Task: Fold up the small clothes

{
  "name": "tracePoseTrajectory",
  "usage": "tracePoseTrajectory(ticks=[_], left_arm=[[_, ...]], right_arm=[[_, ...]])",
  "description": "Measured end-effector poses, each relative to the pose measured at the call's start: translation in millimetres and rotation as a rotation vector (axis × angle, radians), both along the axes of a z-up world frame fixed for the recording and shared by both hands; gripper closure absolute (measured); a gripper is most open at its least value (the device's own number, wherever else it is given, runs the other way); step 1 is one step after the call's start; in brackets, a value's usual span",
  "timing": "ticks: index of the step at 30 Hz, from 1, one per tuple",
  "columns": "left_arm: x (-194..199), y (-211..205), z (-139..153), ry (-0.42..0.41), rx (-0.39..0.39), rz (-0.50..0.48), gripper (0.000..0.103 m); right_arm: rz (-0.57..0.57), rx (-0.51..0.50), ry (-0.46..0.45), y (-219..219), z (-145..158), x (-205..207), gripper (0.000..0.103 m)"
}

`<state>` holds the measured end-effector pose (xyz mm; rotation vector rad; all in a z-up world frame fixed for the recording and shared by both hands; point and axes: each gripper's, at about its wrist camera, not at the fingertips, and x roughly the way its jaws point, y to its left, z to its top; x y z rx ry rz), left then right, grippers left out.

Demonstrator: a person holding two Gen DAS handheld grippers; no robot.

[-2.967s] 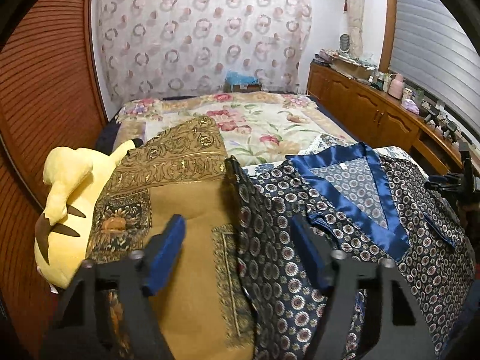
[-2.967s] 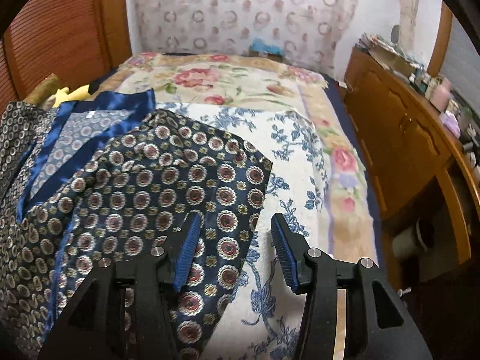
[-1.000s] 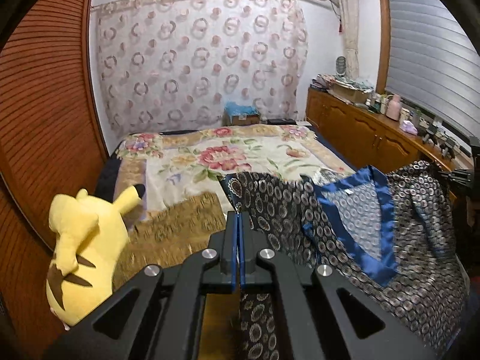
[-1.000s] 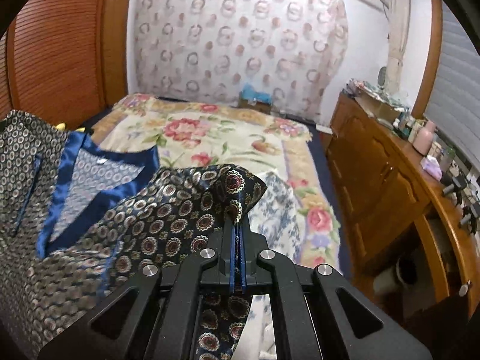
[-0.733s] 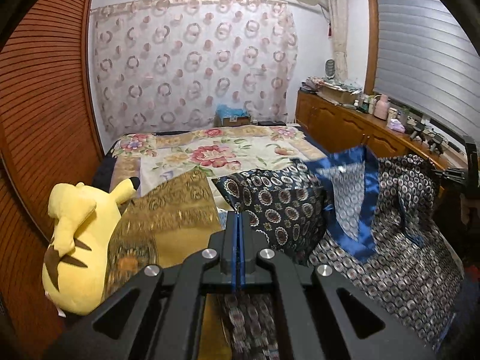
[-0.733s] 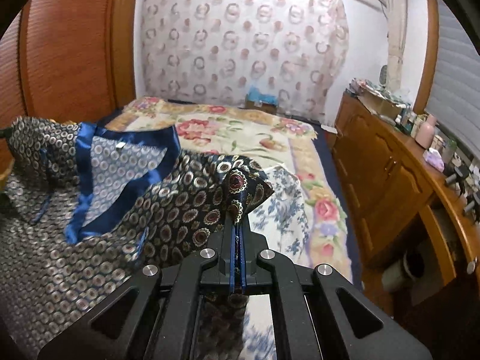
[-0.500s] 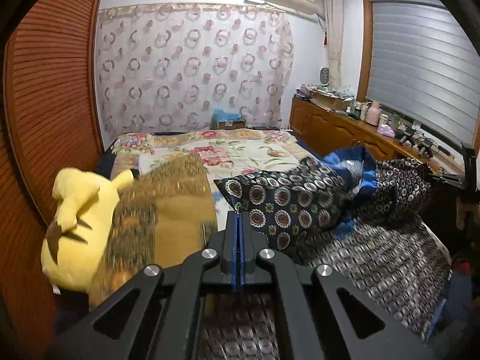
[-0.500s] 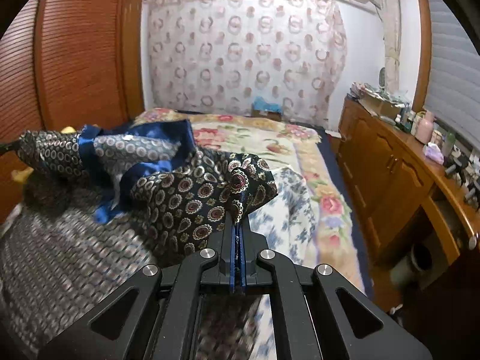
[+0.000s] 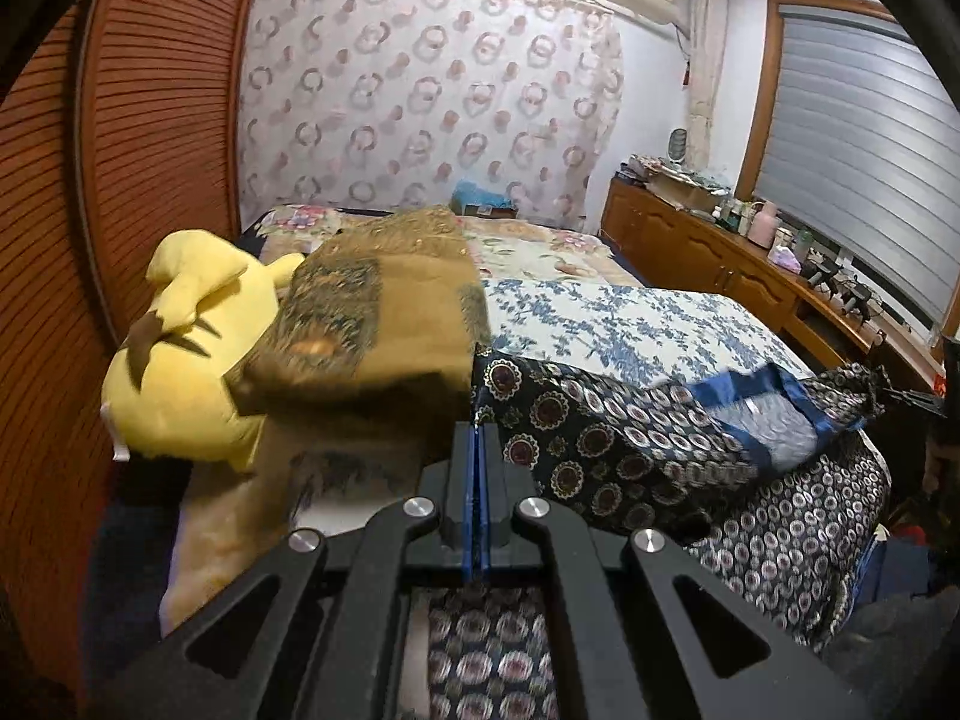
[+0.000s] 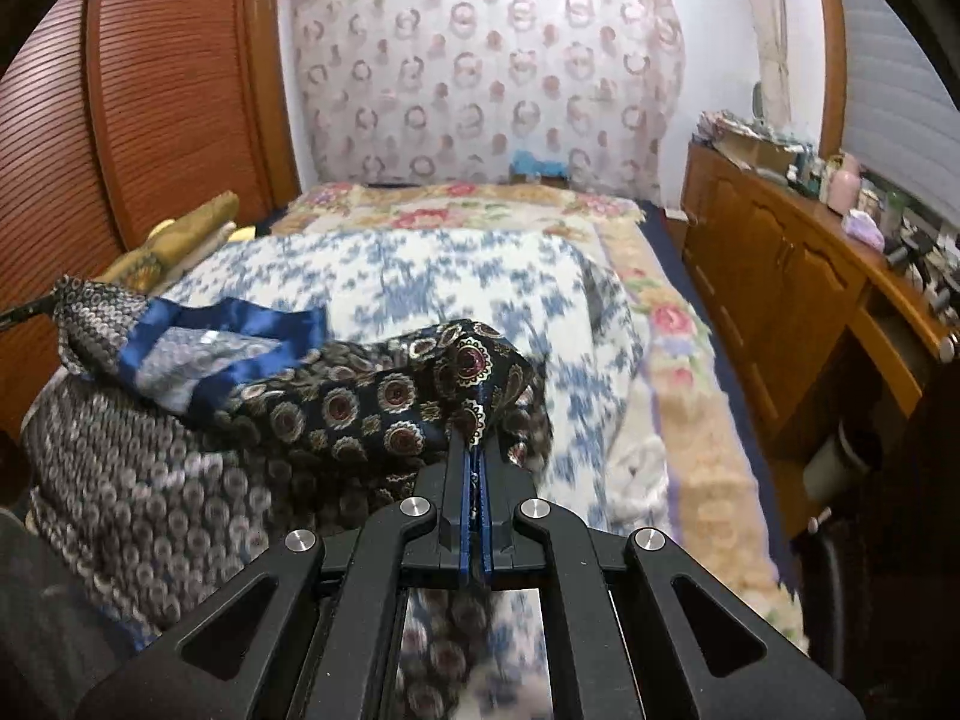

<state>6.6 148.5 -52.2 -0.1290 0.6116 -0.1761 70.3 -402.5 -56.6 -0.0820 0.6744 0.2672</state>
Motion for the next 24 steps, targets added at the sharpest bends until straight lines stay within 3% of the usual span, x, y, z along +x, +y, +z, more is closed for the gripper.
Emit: tracePoseTrajectory(ticks=[9,13,17,22,24], left_arm=[[-25.1,3.5,-17.6,0.074,0.021,0.002,0.102],[-29.9,6.8,-10.9,0.060,0.032,0.007,0.097],[-29.2,9.2,3.8,0.026,0.042,0.009,0.075],[-8.3,2.0,7.6,0.040,0.065,-0.028,0.063],[3.5,-4.3,5.6,0.054,0.072,-0.047,0.051]], right_arm=[[0.004,-0.009,0.052,-9.3,-9.7,-24.6,0.102],[0.006,-0.037,0.043,-3.7,-7.9,-24.1,0.093],[0.015,-0.050,0.001,-3.1,4.3,-23.7,0.081],[0.013,-0.066,-0.036,1.0,18.0,-13.2,0.061],[0.018,-0.069,-0.046,3.3,21.4,-6.6,0.056]])
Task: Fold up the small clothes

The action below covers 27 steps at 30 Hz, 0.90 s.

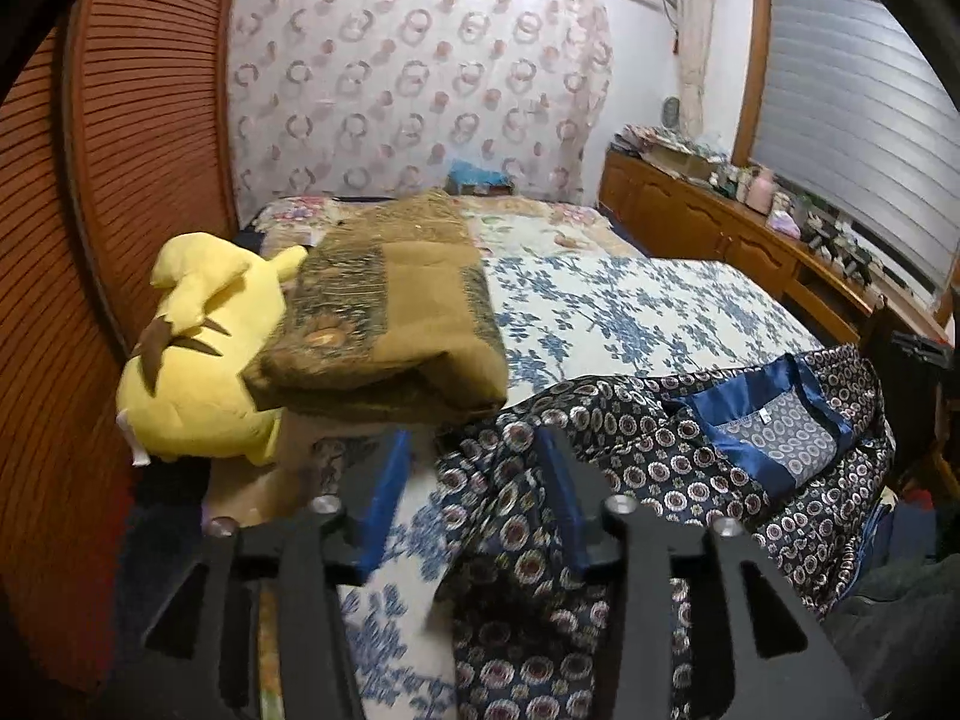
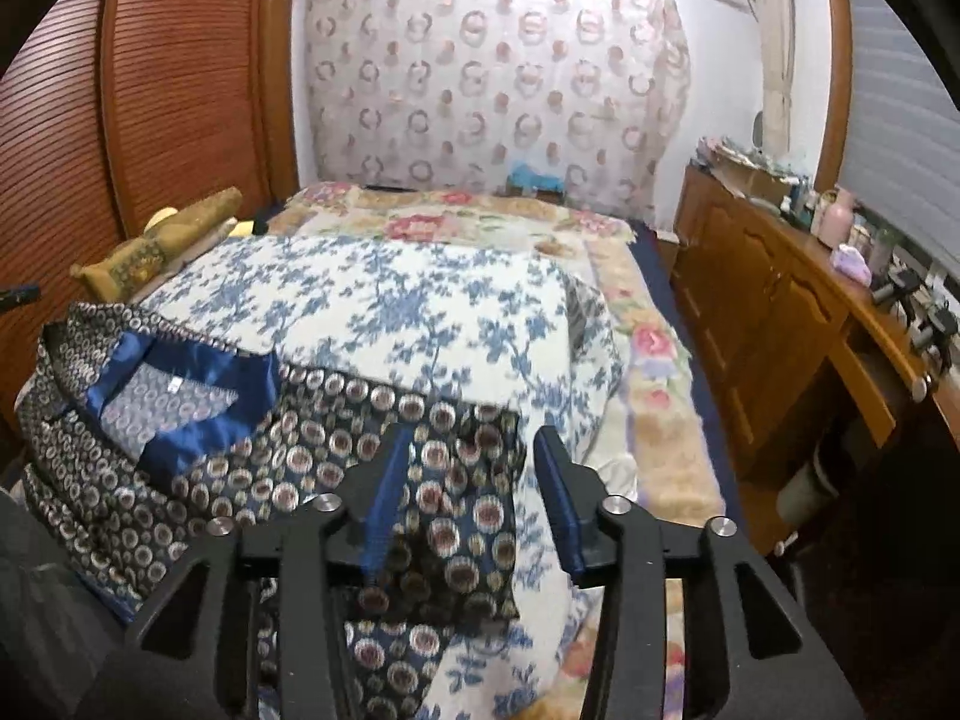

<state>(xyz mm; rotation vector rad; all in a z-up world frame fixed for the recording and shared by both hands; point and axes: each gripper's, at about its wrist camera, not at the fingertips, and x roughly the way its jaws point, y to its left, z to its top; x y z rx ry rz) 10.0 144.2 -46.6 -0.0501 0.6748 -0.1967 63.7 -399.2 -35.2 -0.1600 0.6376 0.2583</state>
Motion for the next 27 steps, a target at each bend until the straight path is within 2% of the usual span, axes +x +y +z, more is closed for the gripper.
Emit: tracePoseTrajectory(ticks=[4,11,16,27], left_arm=[[24.4,-12.2,-6.6,0.032,0.009,-0.035,0.050],[54.9,-22.3,-25.7,0.107,0.029,-0.027,0.050],[61.9,-18.8,-43.4,0.164,0.021,-0.009,0.050],[63.2,-23.3,-75.0,0.260,0.030,-0.018,0.050]], right_arm=[[0.011,-0.024,0.011,7.5,-4.6,15.8,0.052],[0.011,-0.035,0.055,12.4,-22.8,49.0,0.042],[-0.029,-0.033,0.115,5.0,-46.0,70.3,0.040],[-0.030,-0.024,0.214,0.3,-75.9,81.1,0.035]])
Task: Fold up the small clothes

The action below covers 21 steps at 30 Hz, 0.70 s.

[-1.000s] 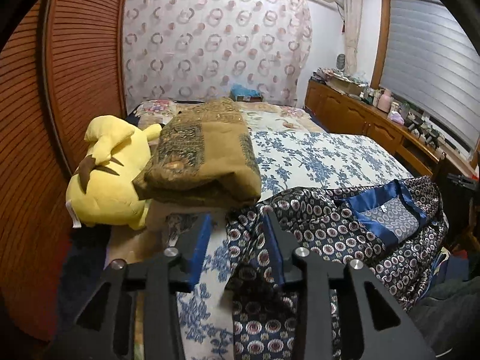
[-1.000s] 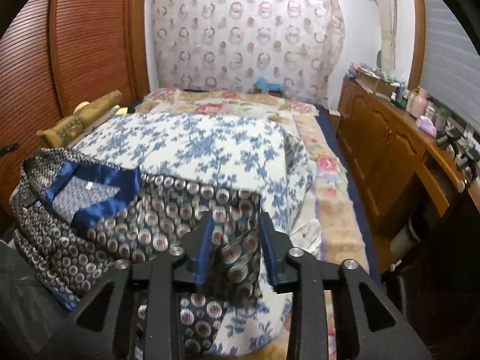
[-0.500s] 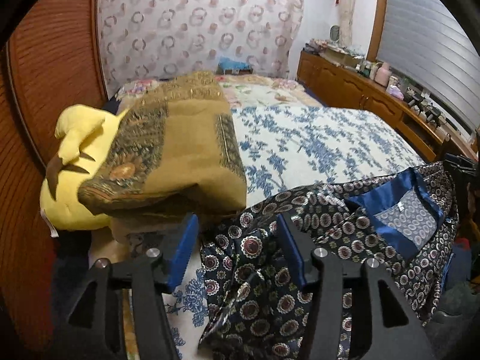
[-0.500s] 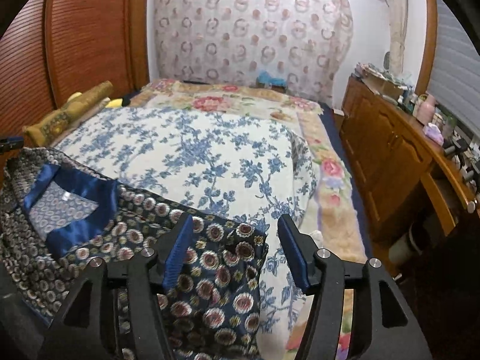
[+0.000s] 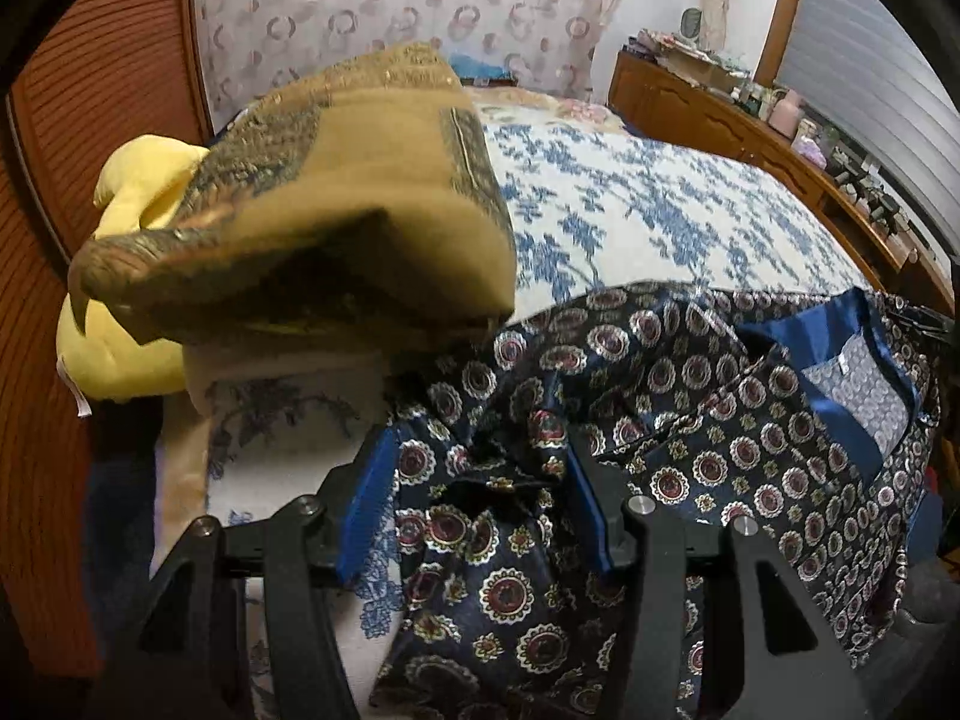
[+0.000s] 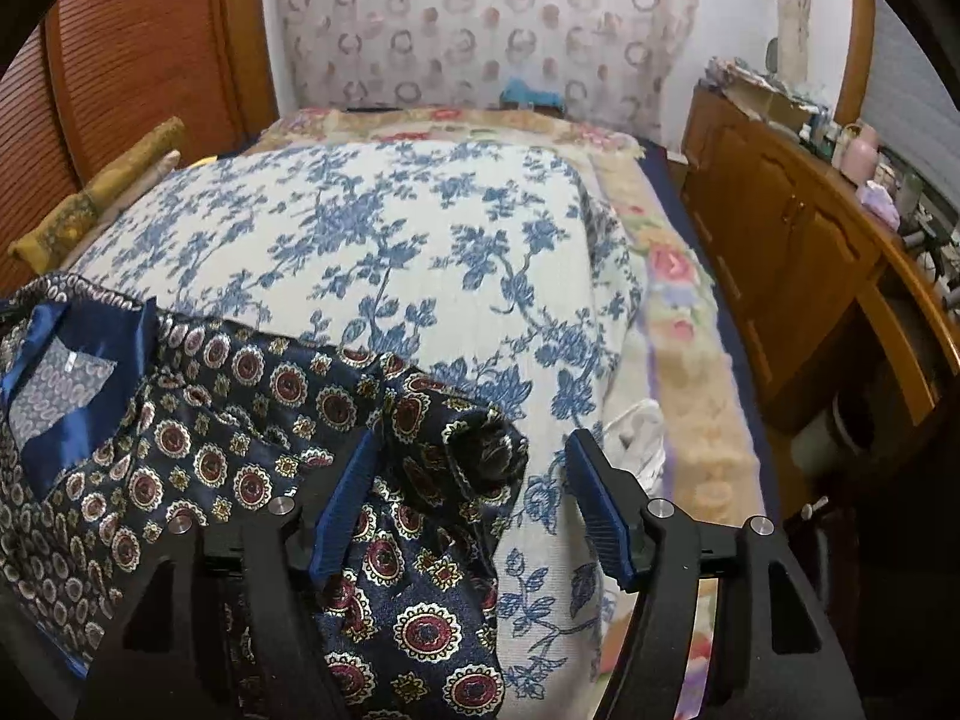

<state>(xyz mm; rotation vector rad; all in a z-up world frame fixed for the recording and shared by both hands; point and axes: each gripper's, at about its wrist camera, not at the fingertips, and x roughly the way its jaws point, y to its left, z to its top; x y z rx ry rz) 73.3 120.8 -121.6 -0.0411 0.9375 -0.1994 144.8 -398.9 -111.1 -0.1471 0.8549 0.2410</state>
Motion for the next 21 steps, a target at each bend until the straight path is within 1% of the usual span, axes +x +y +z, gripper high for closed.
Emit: tracePoseTrajectory(ticks=[4,6,10,11,12,13,14,15,16,18,20,21], left_arm=[[0.0,-2.1,-0.1,-0.006,0.010,0.001,0.050],[0.3,-2.9,-0.1,-0.007,0.013,0.001,0.050],[1.5,-3.8,0.1,-0.015,0.023,-0.002,0.050],[1.0,-4.7,0.0,-0.019,0.026,-0.004,0.052],[0.6,-5.3,0.2,-0.024,0.024,-0.010,0.059],[-0.2,-6.0,0.6,-0.027,0.017,-0.018,0.062],[-0.7,-6.5,1.0,-0.028,0.008,-0.023,0.068],[-1.2,-6.9,1.3,-0.028,0.002,-0.027,0.076],[-2.1,-7.8,1.5,-0.029,-0.011,-0.040,0.081],[-4.3,-10.0,2.8,-0.034,-0.016,-0.049,0.093],[-9.0,-13.7,7.1,-0.050,-0.017,-0.061,0.100],[-13.1,-16.7,11.0,-0.064,-0.028,-0.067,0.101]], right_arm=[[0.002,-0.009,0.017,2.5,-5.4,2.8,0.033],[-0.002,0.003,0.021,1.0,-6.0,4.9,0.029],[0.003,0.006,0.027,0.8,-6.2,6.6,0.028],[0.008,0.008,0.030,1.7,-6.3,6.8,0.028],[0.018,0.009,0.033,3.7,-6.6,7.1,0.028],[0.028,0.010,0.036,5.4,-6.5,6.7,0.029],[0.046,0.009,0.038,9.1,-6.3,6.2,0.036],[0.060,0.010,0.038,11.6,-5.7,5.4,0.046],[0.079,0.012,0.039,14.5,-4.9,4.0,0.053],[0.133,0.027,0.046,21.9,-3.6,0.2,0.088],[0.180,0.031,0.050,29.7,-3.3,-5.1,0.095],[0.194,0.025,0.046,32.7,-3.1,-7.6,0.096]])
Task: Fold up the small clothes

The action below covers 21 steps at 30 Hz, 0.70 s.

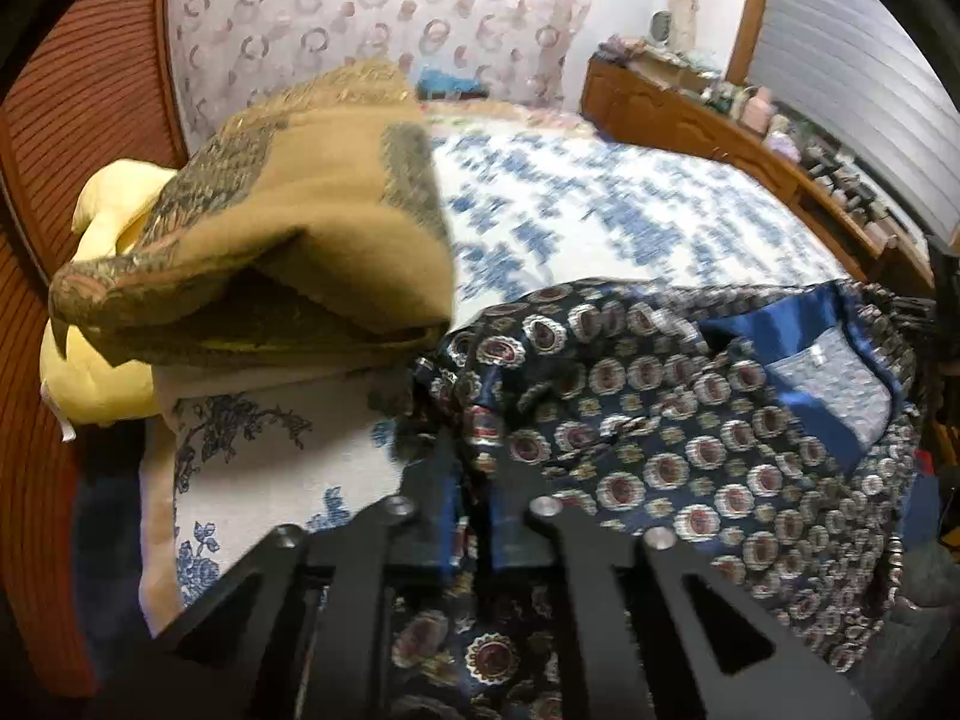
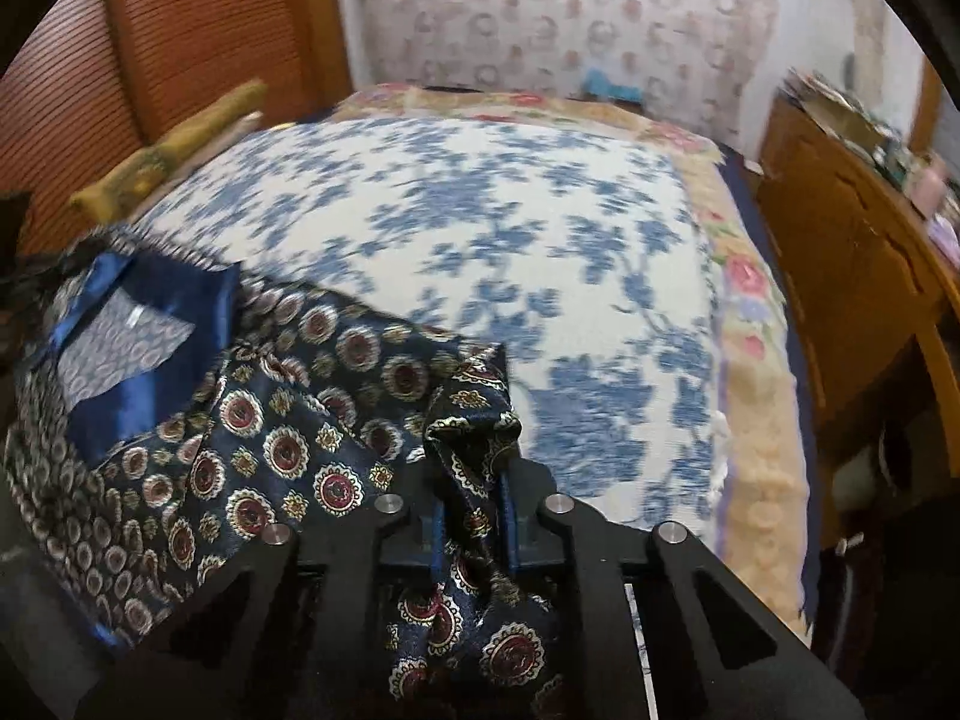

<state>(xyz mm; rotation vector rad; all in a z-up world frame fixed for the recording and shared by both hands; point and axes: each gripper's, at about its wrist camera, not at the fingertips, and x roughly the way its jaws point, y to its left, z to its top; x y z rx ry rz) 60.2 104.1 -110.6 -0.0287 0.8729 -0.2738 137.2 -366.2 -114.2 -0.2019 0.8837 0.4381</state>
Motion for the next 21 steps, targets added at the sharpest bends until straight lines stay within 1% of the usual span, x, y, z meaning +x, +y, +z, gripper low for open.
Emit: tracePoseTrajectory(ticks=[3,5,8,10,14,17,21], left_arm=[[-14.9,-8.1,21.9,-0.068,-0.018,-0.016,0.102],[-24.7,-10.8,40.0,-0.123,-0.034,-0.022,0.102],[-37.4,-14.7,75.0,-0.224,-0.052,-0.032,0.102],[-39.3,-16.1,98.4,-0.283,-0.066,-0.032,0.102],[-30.3,-13.3,148.8,-0.395,-0.092,-0.029,0.102],[-19.6,-8.3,184.5,-0.466,-0.093,-0.020,0.102],[-2.3,0.3,216.1,-0.518,-0.094,-0.001,0.102]], right_arm=[[0.010,0.025,-0.037,6.5,9.1,-12.0,0.098],[0.010,0.038,-0.098,9.2,25.6,-24.0,0.098],[-0.005,0.068,-0.207,9.9,63.2,-41.5,0.098],[-0.009,0.079,-0.271,9.9,87.9,-49.3,0.099],[-0.011,0.068,-0.406,12.6,145.1,-54.8,0.099],[-0.019,0.054,-0.496,13.8,185.6,-51.7,0.099],[-0.036,0.059,-0.575,10.0,232.6,-39.9,0.099]])
